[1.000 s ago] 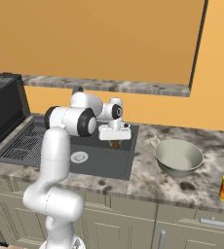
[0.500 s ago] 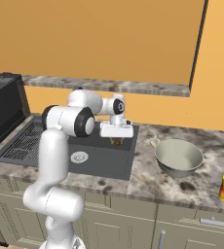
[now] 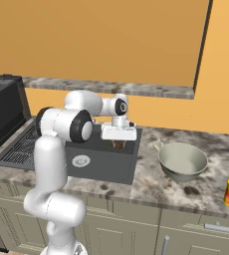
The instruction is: Remove the garlic and banana from the sink. Then move the bowl and cup from the counter to the sink for washing.
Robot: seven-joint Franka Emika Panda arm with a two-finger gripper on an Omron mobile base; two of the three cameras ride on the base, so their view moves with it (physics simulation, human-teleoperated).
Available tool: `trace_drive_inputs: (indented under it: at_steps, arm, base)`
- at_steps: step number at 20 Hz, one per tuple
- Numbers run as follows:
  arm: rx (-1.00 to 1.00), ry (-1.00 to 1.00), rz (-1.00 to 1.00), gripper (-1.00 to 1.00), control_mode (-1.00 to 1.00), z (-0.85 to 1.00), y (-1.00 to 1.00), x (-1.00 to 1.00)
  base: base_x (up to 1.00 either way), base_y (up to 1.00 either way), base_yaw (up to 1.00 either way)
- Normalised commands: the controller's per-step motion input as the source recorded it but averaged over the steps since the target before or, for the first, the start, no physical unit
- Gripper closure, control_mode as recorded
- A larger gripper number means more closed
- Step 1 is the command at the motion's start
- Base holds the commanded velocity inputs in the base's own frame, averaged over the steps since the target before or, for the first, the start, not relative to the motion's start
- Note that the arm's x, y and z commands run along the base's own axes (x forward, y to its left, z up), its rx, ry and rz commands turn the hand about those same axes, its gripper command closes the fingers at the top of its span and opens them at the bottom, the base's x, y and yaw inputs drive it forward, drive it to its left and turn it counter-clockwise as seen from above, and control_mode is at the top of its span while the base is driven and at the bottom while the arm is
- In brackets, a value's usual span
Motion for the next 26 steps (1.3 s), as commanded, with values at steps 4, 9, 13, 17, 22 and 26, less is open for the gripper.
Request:
trace_drive_inputs:
  at_steps: [4,9,13,17,22,26]
  arm:
    - [0.0,-0.05,0.0,1.0,-1.0,0.22,-0.04,-0.38]
    - [0.0,-0.14,0.0,1.0,-1.0,0.17,-0.09,-0.37]
    - [0.0,-0.14,0.0,1.0,-1.0,0.12,-0.1,-0.34]
    - [0.0,-0.15,0.0,1.0,-1.0,0.06,-0.08,-0.33]
    - [0.0,-0.13,0.0,1.0,-1.0,0.06,-0.12,-0.3]
    - [0.0,-0.06,0.0,1.0,-1.0,0.0,-0.07,-0.14]
  base:
    - [0.0,0.0,0.0]
    - [0.0,0.0,0.0]
    - [0.0,0.0,0.0]
    - [0.0,0.0,0.0]
    - [0.0,0.0,0.0]
    - [0.0,0.0,0.0]
